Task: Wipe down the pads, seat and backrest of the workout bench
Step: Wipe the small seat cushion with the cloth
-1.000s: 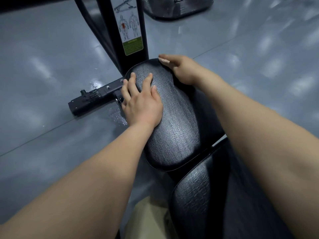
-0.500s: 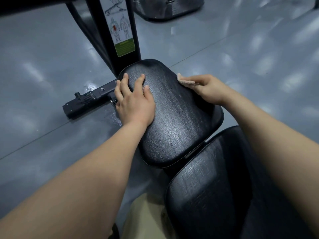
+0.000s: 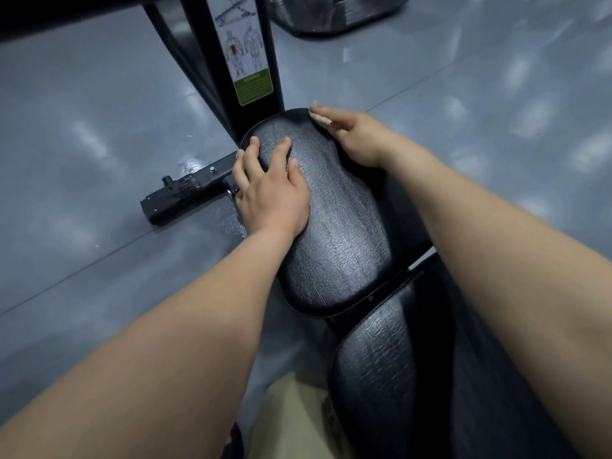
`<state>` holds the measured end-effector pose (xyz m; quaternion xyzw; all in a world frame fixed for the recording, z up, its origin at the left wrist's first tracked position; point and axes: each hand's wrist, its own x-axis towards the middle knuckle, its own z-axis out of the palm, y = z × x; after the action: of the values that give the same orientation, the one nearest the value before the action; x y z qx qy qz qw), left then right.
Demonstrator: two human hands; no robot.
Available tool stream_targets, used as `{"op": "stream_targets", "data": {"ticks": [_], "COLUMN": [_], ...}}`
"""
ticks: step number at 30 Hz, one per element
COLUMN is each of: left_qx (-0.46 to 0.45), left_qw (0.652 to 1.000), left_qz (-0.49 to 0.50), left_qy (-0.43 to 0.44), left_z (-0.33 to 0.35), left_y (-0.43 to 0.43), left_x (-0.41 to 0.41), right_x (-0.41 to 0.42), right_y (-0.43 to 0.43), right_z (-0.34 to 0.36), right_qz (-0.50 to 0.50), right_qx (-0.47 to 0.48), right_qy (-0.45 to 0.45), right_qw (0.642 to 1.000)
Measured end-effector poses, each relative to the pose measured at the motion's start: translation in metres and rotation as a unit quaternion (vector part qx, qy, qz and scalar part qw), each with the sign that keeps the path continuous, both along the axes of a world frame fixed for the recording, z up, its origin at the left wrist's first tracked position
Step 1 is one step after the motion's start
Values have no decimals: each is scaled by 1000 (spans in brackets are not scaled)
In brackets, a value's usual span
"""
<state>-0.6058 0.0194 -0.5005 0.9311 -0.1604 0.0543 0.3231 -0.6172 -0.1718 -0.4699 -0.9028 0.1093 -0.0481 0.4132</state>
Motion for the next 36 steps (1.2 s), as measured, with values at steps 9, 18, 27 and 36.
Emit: {"op": "stream_targets", "data": {"ticks": [9, 18, 27, 36], "left_qx": [-14, -18, 87, 142], "left_qw": [1000, 999, 996, 989], "left_qz": [-17, -24, -24, -30], "left_qy": [12, 14, 24, -21], "left_z": [1, 3, 7, 1], "left_y": [4, 5, -6, -5], "left_x": [1, -5, -40, -54], "right_x": [-84, -167, -191, -183], "right_y": [-19, -32, -28, -13], "right_z": [-1, -15, -17, -32], "right_qz": [3, -23, -43, -90], "right_qx": [-28, -45, -81, -110], "right_qy": [40, 48, 62, 16], "right_qw": [999, 998, 994, 990]}}
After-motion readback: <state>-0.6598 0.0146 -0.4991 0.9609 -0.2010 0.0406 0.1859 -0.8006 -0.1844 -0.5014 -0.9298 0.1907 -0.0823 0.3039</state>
